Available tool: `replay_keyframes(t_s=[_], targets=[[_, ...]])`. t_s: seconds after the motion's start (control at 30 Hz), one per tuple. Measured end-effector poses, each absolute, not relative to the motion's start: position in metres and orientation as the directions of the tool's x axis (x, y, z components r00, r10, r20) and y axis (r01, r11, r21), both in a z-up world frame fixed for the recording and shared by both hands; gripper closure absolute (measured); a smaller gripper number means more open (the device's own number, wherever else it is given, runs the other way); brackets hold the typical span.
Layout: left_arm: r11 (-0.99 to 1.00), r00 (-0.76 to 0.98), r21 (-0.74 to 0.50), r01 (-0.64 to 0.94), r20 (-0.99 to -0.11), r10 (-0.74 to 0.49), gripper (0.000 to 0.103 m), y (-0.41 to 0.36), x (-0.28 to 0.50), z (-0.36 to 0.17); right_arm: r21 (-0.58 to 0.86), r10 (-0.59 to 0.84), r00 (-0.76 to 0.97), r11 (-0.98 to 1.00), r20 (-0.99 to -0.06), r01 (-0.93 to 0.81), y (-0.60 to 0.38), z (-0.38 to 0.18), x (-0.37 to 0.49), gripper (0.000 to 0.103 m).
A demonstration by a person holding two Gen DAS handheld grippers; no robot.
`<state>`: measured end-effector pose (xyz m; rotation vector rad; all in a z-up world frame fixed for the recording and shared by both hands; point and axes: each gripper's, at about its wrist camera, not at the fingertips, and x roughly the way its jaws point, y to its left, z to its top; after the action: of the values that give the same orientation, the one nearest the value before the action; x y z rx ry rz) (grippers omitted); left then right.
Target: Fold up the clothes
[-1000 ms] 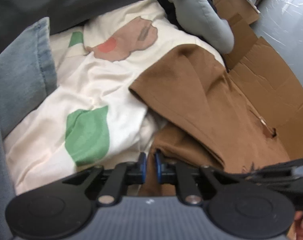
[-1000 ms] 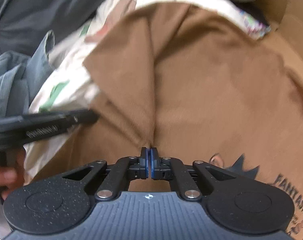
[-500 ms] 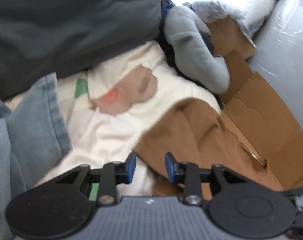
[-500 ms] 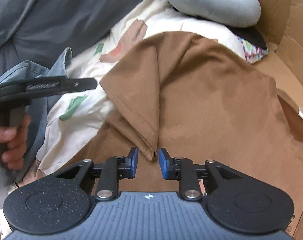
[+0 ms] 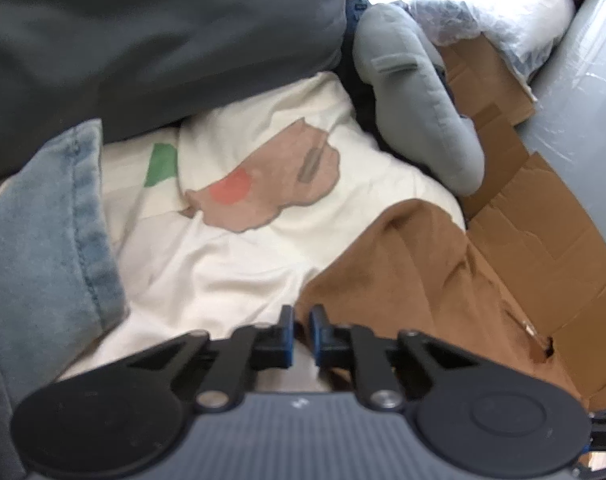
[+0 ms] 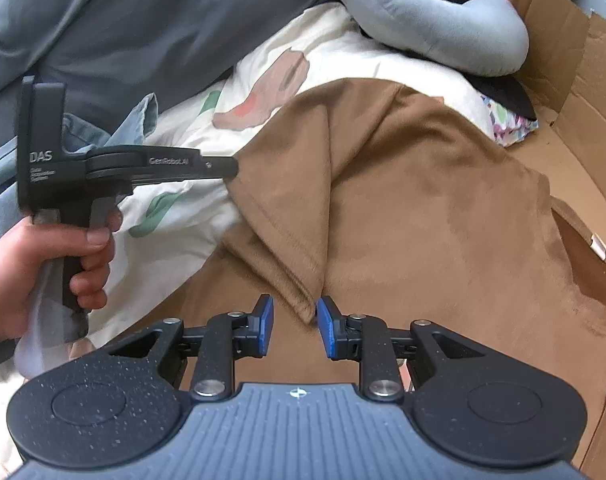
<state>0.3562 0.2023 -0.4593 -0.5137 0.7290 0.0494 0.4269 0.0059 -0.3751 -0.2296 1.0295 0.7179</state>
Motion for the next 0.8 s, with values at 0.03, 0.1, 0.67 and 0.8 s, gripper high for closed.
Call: replay_keyframes(t_s=[0.03,0.1,0.67,0.8], targets=[[0.871,0.756,-0.444,-0.211,-0.639,-0.142,0.098,0.202,0.355,-0.455,0.147,0.436,0.322,0.755,-0.840,-0.639,0.006,-0.374,0.428,0.073],[0.864,0.766,-0.465,-0.195,-0.622,-0.162,0.099,0.201,0.353,-0.447,0.141,0.438,0.339,0.760,-0.833,-0.634,0.006,-0.372,0.429,0.070],[0.832,0.781,-0.552,-0.053,-0.542,-0.310,0.100,0.170,0.357,-0.390,0.191,0.525,0.399,0.753,-0.752,-0.630,0.035,-0.366,0.449,0.061],[0.820,0.768,-0.572,-0.021,-0.534,-0.353,0.100,0.161,0.364,-0.379,0.195,0.555,0.424,0.742,-0.716,-0.641,0.042,-0.364,0.453,0.061]])
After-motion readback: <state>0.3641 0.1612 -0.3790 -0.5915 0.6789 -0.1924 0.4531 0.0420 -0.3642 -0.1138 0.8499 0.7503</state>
